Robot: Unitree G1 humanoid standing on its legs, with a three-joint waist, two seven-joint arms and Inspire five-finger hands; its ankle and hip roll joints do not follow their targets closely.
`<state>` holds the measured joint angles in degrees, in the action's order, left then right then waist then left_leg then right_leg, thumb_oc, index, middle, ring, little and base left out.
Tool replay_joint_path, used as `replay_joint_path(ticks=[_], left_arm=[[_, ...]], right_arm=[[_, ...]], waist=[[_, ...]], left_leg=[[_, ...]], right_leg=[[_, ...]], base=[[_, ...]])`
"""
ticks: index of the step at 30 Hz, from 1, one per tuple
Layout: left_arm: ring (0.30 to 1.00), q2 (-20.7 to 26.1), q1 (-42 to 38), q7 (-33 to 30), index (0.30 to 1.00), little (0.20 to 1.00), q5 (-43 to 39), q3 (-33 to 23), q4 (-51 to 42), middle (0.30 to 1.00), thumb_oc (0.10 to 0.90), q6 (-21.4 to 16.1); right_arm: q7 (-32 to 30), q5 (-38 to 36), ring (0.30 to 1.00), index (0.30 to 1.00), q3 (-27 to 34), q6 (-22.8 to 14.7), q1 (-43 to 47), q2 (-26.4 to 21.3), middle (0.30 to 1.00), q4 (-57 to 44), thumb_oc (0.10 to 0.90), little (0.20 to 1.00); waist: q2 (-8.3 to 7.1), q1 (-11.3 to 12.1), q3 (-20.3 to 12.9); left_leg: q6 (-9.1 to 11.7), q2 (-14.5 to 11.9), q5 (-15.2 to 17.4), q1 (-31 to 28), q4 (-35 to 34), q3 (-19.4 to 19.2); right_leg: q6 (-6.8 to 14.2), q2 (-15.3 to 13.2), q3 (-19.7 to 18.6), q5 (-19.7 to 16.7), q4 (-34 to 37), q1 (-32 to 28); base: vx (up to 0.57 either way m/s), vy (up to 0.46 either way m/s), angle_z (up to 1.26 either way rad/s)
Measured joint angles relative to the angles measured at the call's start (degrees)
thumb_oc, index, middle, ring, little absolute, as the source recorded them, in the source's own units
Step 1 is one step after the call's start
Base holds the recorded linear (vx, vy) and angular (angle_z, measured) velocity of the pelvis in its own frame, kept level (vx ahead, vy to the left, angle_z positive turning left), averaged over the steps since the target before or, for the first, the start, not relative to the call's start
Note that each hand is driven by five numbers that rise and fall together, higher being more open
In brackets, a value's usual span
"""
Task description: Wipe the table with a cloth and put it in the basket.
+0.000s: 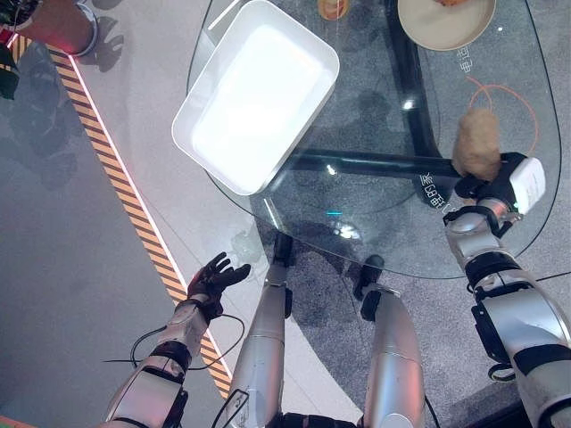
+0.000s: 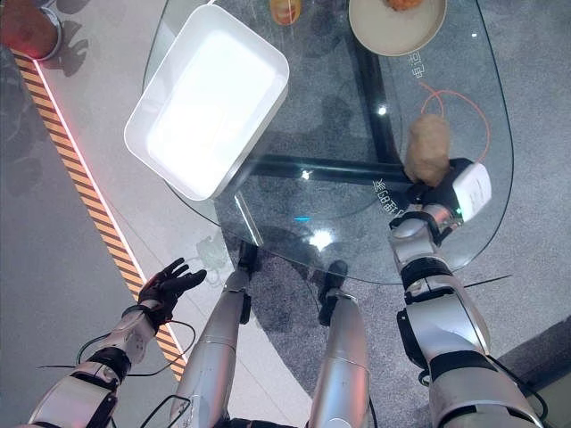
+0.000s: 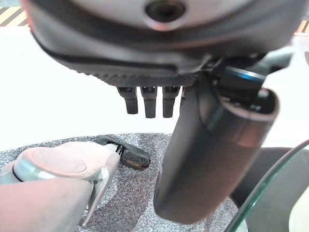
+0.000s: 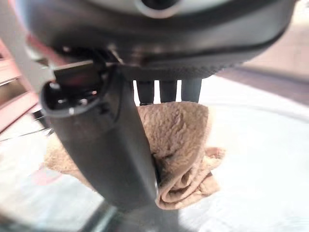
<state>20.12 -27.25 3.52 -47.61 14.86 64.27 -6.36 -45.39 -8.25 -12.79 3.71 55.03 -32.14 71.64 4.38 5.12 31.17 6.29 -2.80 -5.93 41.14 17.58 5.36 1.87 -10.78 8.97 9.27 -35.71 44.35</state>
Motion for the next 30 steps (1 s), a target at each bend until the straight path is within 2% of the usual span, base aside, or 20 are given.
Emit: replay_joint_path(ticks=[6, 14, 20, 30], left_arm=[[0.9, 0.36, -0.15, 0.51, 0.9, 0.9, -0.01, 0.0, 0.08, 0.9, 0.8, 0.17], [0.9, 0.44, -0.26, 0.9, 0.9, 0.9, -0.02, 0.01, 0.16, 0.9, 0.8, 0.19], [0.9, 0.44, -0.28, 0.88, 0.9, 0.9, -0.81, 0.01, 0.35, 0.9, 0.8, 0.18], [0.9, 0.05, -0.27, 0.52, 0.9, 0.9, -0.81, 0.1, 0.25, 0.9, 0.8, 0.01]], right_arm=[[-0.04, -0.99, 0.3, 0.3, 0.71, 0.19, -1.29, -0.02, 0.3, -0.01, 0.1, 0.2], [-0.03, -0.83, 0.3, 0.3, 0.15, -0.2, -1.29, 0.0, 0.3, -0.63, 0.1, 0.2], [0.08, -0.35, 0.3, 0.3, -2.28, -0.69, -1.11, 0.11, 0.3, -1.97, 0.1, 0.2], [3.33, 8.49, 0.3, 0.3, -11.53, -0.81, 0.8, 1.76, 0.3, -10.56, 0.1, 0.2]], waist=[[0.01, -2.13, 0.0], [0.04, -2.03, -0.02], [0.07, -2.02, -0.03], [0.15, -1.62, -0.06]], left_leg=[[-0.18, -0.01, 0.12, 0.02, 0.21, -0.04], [-0.19, -0.34, 0.12, 0.22, -0.01, -0.18], [0.0, -0.34, -0.01, 0.2, -0.16, -0.19], [0.06, -0.35, -0.09, 0.07, -0.51, -0.15]], right_leg=[[0.03, 0.11, -0.13, -0.28, 0.19, -0.03], [0.02, 0.56, -0.2, -0.81, 1.07, -0.01], [0.02, 0.57, -0.2, -0.81, 1.08, 0.02], [-0.04, 0.59, -0.21, -0.73, 0.89, 0.13]], base=[[0.0, 0.0, 0.0], [-0.01, 0.0, -0.03], [0.0, 0.0, 0.0], [0.0, 0.0, 0.0]])
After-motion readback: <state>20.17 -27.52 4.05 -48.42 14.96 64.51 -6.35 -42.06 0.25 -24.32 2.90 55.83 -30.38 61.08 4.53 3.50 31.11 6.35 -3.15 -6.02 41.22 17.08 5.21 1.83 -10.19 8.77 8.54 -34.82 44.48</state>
